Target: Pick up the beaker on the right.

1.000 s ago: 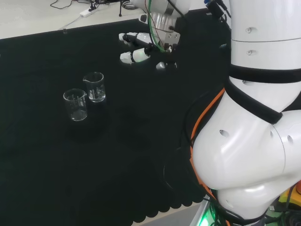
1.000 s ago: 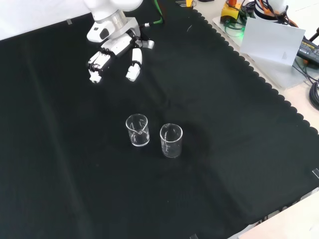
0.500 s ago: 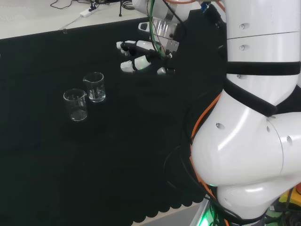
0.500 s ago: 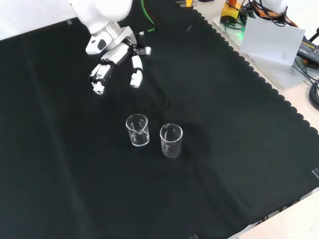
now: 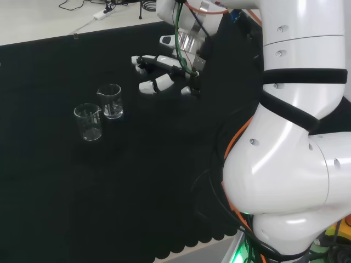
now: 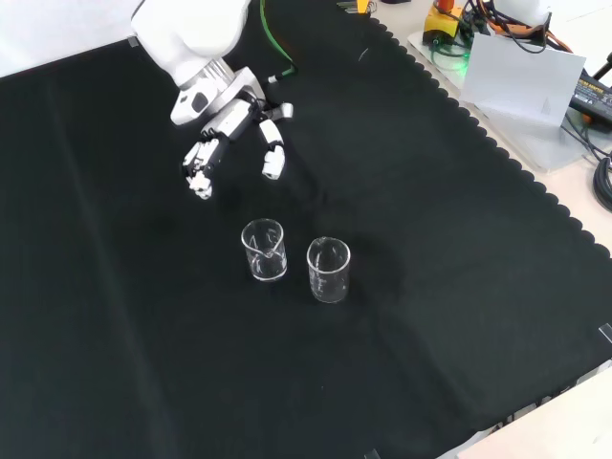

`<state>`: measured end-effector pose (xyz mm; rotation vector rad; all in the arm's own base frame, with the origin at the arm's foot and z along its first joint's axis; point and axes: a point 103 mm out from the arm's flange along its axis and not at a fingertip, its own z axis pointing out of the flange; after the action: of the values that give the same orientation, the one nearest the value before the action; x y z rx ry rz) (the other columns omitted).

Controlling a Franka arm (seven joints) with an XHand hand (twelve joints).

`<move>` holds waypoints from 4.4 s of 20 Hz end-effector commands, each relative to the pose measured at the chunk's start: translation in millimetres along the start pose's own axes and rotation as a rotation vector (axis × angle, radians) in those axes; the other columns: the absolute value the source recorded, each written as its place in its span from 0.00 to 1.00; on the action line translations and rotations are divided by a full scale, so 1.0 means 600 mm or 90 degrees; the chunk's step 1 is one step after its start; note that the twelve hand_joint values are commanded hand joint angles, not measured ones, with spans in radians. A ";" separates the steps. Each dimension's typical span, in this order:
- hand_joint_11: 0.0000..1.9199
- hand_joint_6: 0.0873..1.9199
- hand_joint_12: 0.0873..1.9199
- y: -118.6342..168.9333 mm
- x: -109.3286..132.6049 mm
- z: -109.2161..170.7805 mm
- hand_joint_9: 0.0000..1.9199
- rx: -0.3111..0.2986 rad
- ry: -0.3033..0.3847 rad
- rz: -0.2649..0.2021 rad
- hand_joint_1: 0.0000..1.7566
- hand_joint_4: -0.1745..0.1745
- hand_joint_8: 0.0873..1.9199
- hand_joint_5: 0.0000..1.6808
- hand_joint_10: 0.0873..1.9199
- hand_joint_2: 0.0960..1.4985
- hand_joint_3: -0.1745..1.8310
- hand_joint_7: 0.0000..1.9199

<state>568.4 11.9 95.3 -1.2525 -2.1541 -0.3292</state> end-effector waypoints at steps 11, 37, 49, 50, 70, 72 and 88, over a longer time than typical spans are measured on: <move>0.00 0.00 0.58 0.046 0.015 0.073 0.11 0.001 0.026 -0.011 0.46 0.44 0.24 0.06 0.31 0.29 0.42 0.04; 0.00 0.00 0.57 0.098 0.041 0.134 0.10 -0.003 0.077 -0.012 0.44 0.39 0.25 0.11 0.32 0.29 0.41 0.04; 0.00 0.00 0.58 0.124 0.059 0.145 0.13 -0.036 0.094 -0.017 0.45 0.35 0.27 0.22 0.32 0.30 0.40 0.08; 0.00 0.00 0.58 0.125 0.060 0.146 0.13 -0.037 0.093 -0.017 0.46 0.35 0.27 0.23 0.32 0.30 0.40 0.08; 0.00 0.02 0.65 0.132 0.064 0.161 0.20 -0.083 0.091 -0.028 0.50 0.32 0.29 0.29 0.31 0.32 0.40 0.13; 0.00 0.03 0.66 0.133 0.066 0.162 0.22 -0.089 0.094 -0.031 0.51 0.32 0.29 0.29 0.31 0.32 0.40 0.15; 0.03 0.23 0.69 0.138 0.067 0.171 0.30 -0.107 0.100 -0.036 0.54 0.33 0.30 0.26 0.28 0.31 0.43 0.23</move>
<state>584.3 134.2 35.4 -1.2090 -2.0662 -0.6275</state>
